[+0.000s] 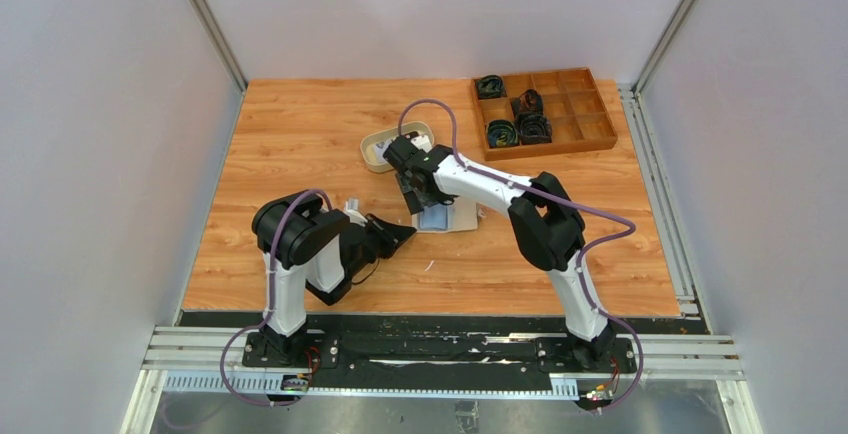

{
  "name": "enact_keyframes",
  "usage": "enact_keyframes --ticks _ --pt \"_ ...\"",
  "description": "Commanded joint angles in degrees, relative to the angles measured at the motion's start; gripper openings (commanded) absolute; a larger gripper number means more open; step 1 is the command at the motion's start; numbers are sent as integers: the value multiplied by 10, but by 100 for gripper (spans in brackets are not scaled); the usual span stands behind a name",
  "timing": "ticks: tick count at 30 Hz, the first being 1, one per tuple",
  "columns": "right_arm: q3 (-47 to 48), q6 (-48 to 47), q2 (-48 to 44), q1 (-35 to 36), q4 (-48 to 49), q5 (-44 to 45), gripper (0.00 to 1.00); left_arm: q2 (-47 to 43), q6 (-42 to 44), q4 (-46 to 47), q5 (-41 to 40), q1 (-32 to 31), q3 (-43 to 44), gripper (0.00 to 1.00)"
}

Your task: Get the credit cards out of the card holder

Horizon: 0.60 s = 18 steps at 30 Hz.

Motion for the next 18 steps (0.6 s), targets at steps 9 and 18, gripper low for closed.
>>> enact_keyframes --ticks 9,18 --pt "-88 -24 -36 -12 -14 76 93 -12 6 22 -51 -6 -23 0" --pt "-172 -41 -137 -60 -18 113 94 -18 10 22 -54 -6 -25 0"
